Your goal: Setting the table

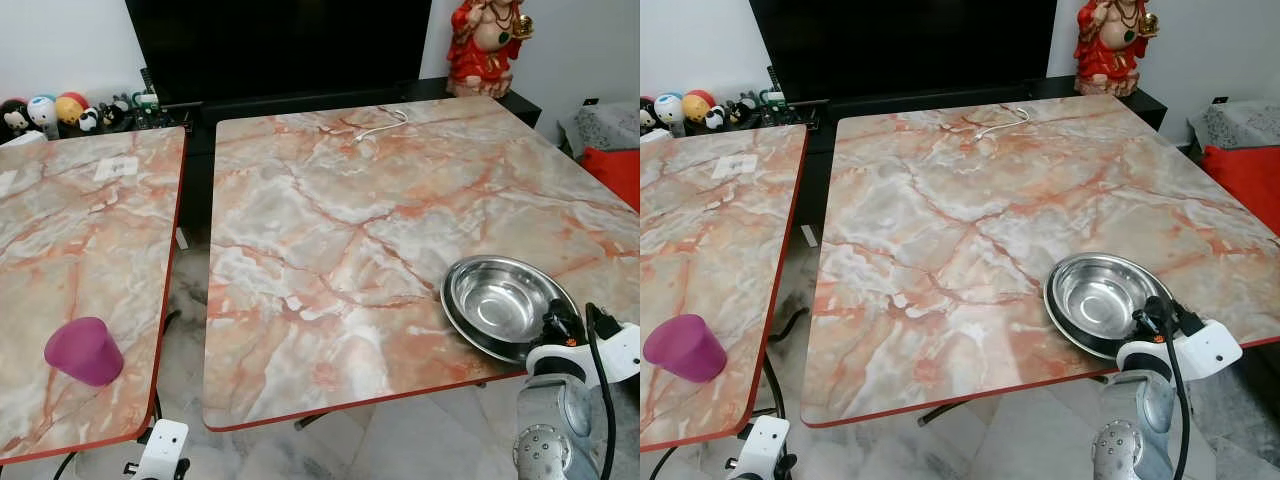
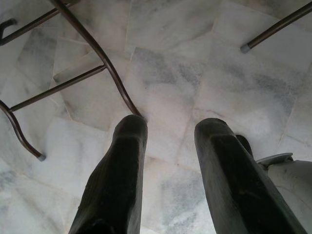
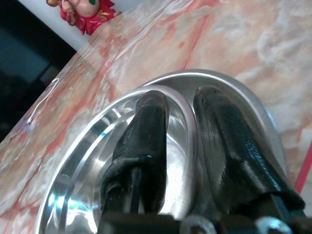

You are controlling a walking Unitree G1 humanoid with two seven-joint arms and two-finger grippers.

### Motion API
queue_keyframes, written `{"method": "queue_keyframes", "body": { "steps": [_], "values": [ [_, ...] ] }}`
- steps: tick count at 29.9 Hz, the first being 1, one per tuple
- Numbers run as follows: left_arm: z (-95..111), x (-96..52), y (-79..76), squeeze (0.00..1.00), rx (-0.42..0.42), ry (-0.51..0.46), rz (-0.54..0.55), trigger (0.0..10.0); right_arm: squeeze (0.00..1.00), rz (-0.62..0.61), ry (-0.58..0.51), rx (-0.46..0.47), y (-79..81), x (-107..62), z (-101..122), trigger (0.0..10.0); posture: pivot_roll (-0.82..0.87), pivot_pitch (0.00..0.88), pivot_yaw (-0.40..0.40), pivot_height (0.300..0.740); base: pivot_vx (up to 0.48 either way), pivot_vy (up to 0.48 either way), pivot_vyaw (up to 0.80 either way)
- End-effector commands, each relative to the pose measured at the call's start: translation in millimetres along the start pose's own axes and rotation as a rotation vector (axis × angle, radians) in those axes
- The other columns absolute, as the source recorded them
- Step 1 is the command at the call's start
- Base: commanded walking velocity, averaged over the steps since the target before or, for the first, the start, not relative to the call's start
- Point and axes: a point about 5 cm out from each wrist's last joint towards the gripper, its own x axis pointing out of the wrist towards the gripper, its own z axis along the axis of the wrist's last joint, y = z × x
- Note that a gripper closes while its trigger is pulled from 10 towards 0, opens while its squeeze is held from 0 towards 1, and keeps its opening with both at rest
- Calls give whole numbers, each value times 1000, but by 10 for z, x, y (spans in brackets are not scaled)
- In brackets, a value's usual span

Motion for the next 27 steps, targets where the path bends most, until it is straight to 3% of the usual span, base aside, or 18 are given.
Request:
{"method": "queue_keyframes", "body": {
  "steps": [1, 7, 8, 11, 16, 19, 27],
  "values": [
    [-19, -8, 4, 0, -3, -2, 6, 10000, 404, -20, -30, -10, -25, 13, 60, 10000, 115, 0, -2, 740, 0, 0, 0],
    [-13, -7, -7, 0, -3, -5, 5, 10000, 325, -43, -83, -27, -48, 9, 124, 10000, 115, 0, 0, 740, 0, 0, 0],
    [-9, -6, -8, 0, -4, -7, 6, 10000, 0, -32, -108, -68, -40, 6, 154, 10000, 115, 0, 0, 740, 0, 0, 0],
    [-6, -5, -8, 0, -4, -8, 6, 10000, 0, -16, -131, -115, -21, 0, 181, 10000, 115, 0, 0, 740, 0, 0, 0],
    [13, 1, -11, 0, -6, -13, 8, 10000, 0, 120, -264, -317, 200, -68, 312, 10000, 111, 0, -1, 740, 0, 0, 0],
    [19, 3, -15, 0, -12, -14, 7, 10000, 0, 180, -267, -406, 272, -108, 280, 10000, 108, 0, -3, 740, 0, 0, 0],
    [19, 2, -8, 0, -40, -15, 9, 10000, 0, 313, -220, -538, 335, -180, 136, 10000, 104, 4, -2, 740, 0, 0, 0]
  ]
}}
